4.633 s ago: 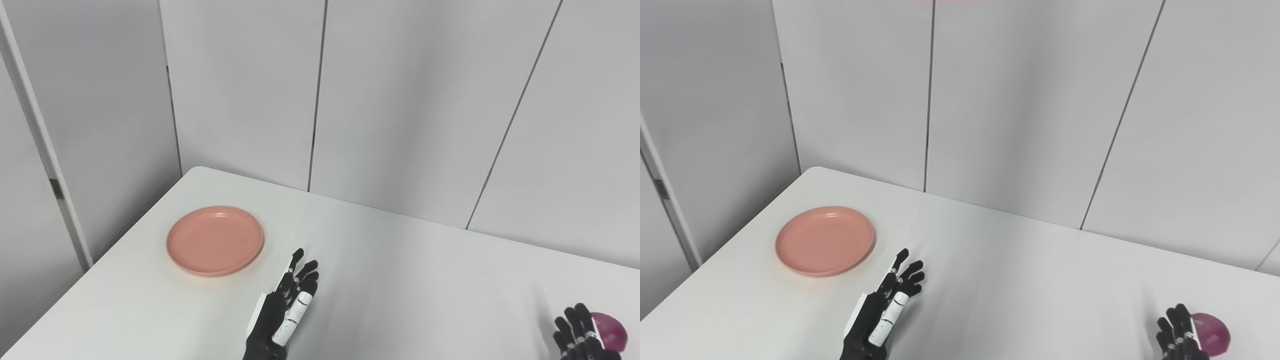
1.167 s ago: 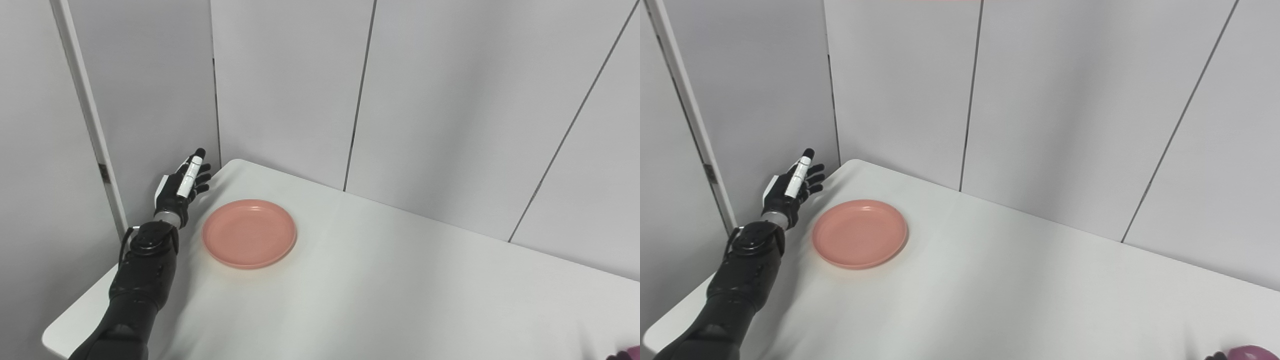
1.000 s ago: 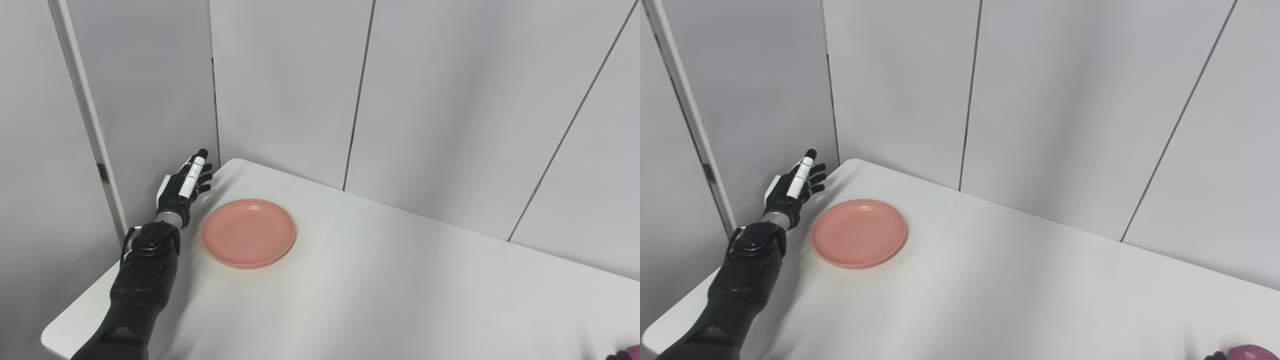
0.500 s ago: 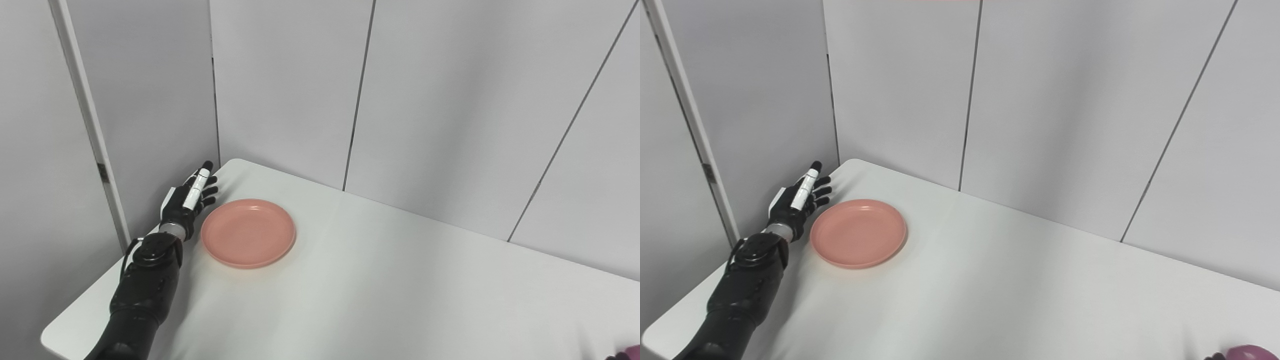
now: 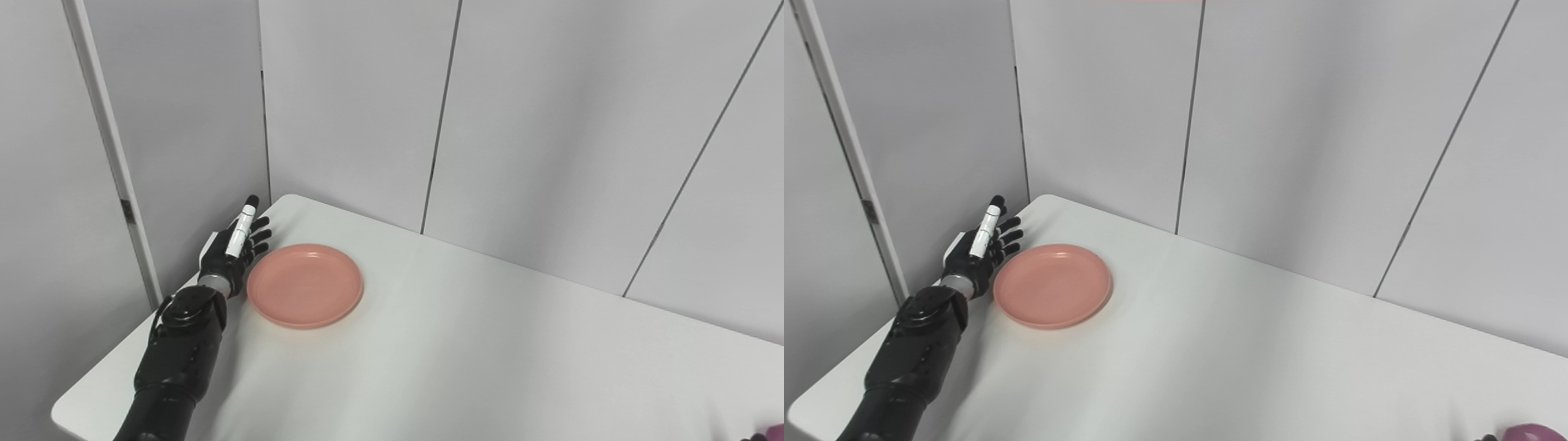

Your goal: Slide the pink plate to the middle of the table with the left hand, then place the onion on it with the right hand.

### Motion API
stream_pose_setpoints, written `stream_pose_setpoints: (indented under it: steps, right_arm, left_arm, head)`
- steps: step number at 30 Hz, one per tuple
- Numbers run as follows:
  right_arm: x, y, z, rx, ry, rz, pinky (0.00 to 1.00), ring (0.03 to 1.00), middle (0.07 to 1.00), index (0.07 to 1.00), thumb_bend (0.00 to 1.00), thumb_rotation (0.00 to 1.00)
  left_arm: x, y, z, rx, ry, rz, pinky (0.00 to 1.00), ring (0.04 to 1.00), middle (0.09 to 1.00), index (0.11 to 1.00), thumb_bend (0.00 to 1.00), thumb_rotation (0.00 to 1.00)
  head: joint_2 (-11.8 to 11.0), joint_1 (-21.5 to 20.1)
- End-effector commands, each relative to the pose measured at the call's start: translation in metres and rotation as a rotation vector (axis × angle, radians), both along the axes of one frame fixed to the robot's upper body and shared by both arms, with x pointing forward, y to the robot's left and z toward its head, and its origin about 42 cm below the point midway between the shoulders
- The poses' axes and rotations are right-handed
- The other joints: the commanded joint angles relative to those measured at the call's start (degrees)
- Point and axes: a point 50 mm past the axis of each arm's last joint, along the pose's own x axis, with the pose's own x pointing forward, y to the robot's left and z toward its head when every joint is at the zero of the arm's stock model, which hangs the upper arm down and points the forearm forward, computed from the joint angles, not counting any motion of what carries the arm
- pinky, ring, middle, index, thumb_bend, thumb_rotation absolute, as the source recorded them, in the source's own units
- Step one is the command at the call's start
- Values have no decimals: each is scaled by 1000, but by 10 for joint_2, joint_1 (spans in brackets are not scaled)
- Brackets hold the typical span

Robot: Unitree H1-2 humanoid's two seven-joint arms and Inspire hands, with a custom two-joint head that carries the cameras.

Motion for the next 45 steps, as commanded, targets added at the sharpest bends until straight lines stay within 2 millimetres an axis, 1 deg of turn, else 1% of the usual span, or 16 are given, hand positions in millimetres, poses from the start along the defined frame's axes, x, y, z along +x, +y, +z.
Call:
stream_pose_setpoints:
  steps: [1,5,8,11,14,17,21,26,31,34,36,40,43,45]
  right_arm:
    - [-21,3,-25,35,107,-15,1000,1000,1000,1000,706,1000]
    - [-21,3,-24,36,103,-12,1000,1000,1000,1000,708,1000]
    - [-21,3,-23,31,102,-9,1000,1000,1000,1000,709,1000]
    - [-22,3,-23,27,103,-10,1000,1000,1000,1000,708,1000]
    - [-22,2,-23,30,105,-9,1000,1000,1000,1000,706,1000]
    - [-22,2,-23,33,108,-11,1000,1000,1000,1000,703,1000]
    - [-21,2,-23,29,103,-11,1000,1000,999,1000,698,1000]
    - [-20,2,-22,25,102,-9,1000,998,998,1000,722,1000]
    - [-20,2,-23,25,103,-10,1000,998,997,1000,710,1000]
    - [-20,2,-23,26,106,-14,1000,993,992,1000,717,1000]
    - [-20,2,-23,28,107,-13,1000,992,991,1000,722,1000]
    - [-20,3,-23,25,106,-13,1000,992,991,1000,715,1000]
    - [-20,4,-23,25,102,-13,1000,992,991,1000,710,1000]
    - [-20,5,-23,30,106,-16,1000,988,989,1000,704,1000]
  left_arm:
    - [5,4,20,12,-59,-21,896,880,892,943,863,841]
    - [1,1,13,-8,-46,-35,894,877,894,950,876,841]
    - [-2,-5,9,-15,-40,-44,895,869,888,937,858,844]
    - [-5,-14,9,-24,-32,-67,888,871,894,940,845,853]
    - [-8,-17,10,-44,-29,-82,858,878,905,950,831,852]
    - [-9,-18,11,-40,-24,-94,879,882,911,957,835,847]
    - [-10,-17,12,-46,-22,-86,871,883,913,958,839,836]
    - [-10,-13,10,-45,-13,-82,876,877,909,961,850,846]
    - [-11,-17,9,-54,-11,-97,891,873,910,964,850,840]
    - [-10,-26,6,-60,-1,-112,902,870,904,962,856,831]
    - [-9,-33,4,-54,9,-124,874,860,886,946,858,836]
    - [-4,-49,1,-48,20,-169,889,861,881,933,863,822]
    - [-1,-57,0,-45,31,-198,897,870,890,939,864,842]
    - [2,-64,0,-50,37,-227,910,875,894,943,868,830]
  head:
    - [2,-1]
    - [5,-2]
    - [7,-3]
    - [9,-3]
    - [11,-3]
    - [12,-4]
    - [12,-4]
    - [13,-5]
    - [14,-7]
    - [16,-9]
    - [17,-11]
    - [17,-12]
    - [19,-14]
    - [20,-15]
